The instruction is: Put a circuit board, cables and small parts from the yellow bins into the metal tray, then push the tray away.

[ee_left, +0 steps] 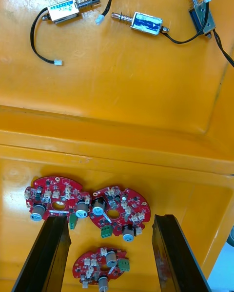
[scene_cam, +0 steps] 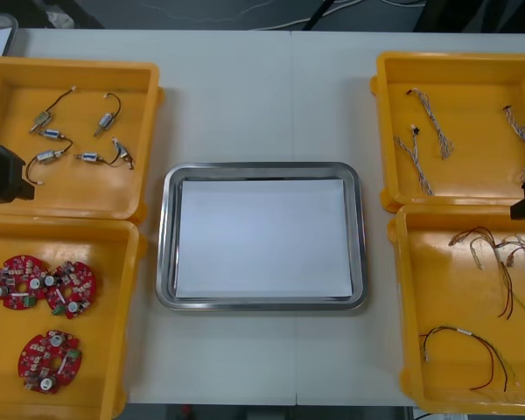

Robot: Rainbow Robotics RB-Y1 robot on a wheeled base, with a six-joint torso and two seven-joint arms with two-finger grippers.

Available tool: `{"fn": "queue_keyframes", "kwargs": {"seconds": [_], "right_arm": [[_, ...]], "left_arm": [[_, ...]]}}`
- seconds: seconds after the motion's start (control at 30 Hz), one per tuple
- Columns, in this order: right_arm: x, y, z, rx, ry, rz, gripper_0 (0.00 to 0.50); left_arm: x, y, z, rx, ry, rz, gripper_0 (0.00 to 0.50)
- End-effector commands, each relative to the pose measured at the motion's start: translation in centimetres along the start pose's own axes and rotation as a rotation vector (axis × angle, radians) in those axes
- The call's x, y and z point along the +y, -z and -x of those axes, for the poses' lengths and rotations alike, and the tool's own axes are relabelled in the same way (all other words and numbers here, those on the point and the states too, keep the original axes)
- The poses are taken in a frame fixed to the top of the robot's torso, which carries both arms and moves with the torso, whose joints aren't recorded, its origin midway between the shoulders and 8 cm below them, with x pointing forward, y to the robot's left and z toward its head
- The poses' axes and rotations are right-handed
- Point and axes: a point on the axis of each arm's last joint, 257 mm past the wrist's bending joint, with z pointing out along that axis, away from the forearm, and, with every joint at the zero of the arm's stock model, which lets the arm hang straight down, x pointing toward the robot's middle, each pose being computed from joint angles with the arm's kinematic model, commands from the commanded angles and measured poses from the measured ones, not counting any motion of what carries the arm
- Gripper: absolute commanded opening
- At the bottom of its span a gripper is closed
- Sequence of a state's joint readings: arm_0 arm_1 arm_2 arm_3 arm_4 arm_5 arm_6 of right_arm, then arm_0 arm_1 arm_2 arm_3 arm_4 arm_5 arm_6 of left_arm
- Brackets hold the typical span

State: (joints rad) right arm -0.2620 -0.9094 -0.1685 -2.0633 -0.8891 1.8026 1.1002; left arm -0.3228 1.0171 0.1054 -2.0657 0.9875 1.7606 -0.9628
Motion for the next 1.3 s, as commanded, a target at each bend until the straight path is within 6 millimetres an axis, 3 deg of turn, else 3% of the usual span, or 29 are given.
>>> {"fn": "queue_keyframes", "kwargs": {"seconds": [0.03, 1.3], "right_arm": [[-0.66, 0.41, 0.48, -0.025, 0.025, -0.003, 0.5], [-0.66, 0.41, 0.48, -0.025, 0.025, -0.003, 0.5]], "left_arm": [[1.57, 1.4, 0.53, -0.023, -0.096, 0.041, 0.5], [1.57, 1.4, 0.53, -0.023, -0.096, 0.041, 0.5]]}}
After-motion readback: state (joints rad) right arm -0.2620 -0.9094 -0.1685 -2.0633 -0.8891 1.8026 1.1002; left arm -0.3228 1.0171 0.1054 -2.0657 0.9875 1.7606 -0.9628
